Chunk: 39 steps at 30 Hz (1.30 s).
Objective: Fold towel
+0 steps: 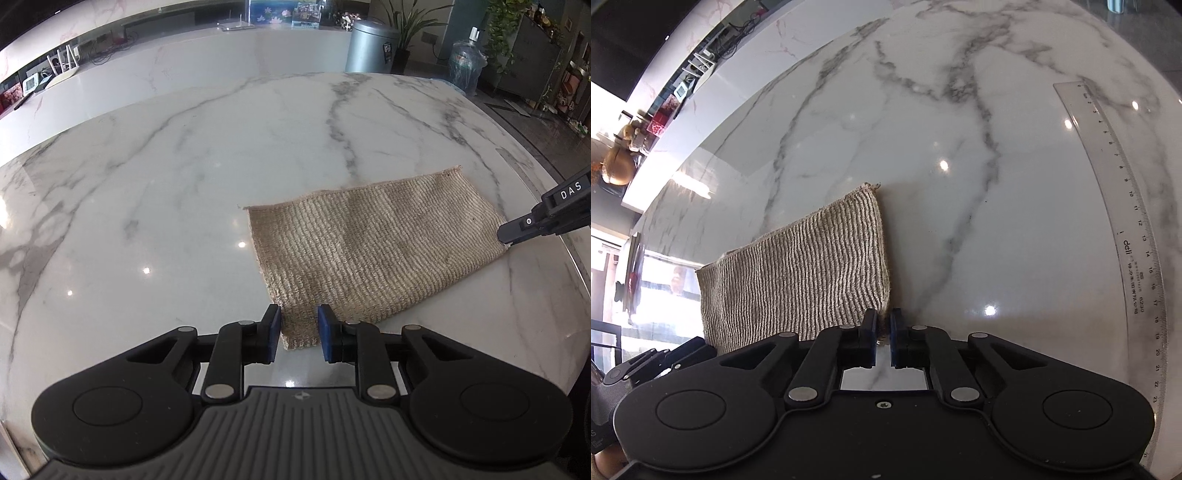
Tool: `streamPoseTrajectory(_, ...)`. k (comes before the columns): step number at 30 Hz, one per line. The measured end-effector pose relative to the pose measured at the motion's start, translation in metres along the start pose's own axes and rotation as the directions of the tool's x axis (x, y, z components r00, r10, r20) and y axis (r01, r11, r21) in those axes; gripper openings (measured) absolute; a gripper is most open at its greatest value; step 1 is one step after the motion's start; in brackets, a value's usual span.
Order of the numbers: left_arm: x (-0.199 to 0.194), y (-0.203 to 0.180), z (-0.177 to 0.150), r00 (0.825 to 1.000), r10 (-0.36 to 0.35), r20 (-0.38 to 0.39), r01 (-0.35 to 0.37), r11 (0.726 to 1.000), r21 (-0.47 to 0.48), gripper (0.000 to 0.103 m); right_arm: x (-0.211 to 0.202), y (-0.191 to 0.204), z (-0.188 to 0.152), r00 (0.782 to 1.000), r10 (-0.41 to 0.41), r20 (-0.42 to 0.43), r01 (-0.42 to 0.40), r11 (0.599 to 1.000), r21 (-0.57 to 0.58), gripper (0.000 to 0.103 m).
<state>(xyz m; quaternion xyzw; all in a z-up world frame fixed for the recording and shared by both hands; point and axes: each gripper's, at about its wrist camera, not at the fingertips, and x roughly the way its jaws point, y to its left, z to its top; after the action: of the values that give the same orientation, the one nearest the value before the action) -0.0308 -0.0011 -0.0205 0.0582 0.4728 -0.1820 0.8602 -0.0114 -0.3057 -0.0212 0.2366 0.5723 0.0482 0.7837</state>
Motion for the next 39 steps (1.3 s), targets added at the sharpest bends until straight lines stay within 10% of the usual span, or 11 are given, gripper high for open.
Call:
streamPoseTrajectory(7, -0.013, -0.023, 0.022, 0.995, -0.081, 0.057, 0.078, 0.995, 0.055, 0.021, 0.003, 0.006, 0.002, 1.0, -0.011, -0.005, 0.01, 0.999, -0.04, 0.005)
streamPoseTrajectory(14, 0.01, -0.09, 0.024, 0.984, -0.178, 0.026, 0.16, 0.93, 0.331, 0.02, 0.001, 0.003, 0.003, 1.0, -0.003, -0.013, 0.003, 0.999, -0.048, 0.005)
streamPoseTrajectory(39, 0.031, -0.096, 0.012, 0.988, -0.156, 0.017, 0.151, 0.977, 0.153, 0.0, -0.017, 0.002, 0.007, 0.997, 0.077, 0.019, -0.075, 0.995, -0.063, 0.005)
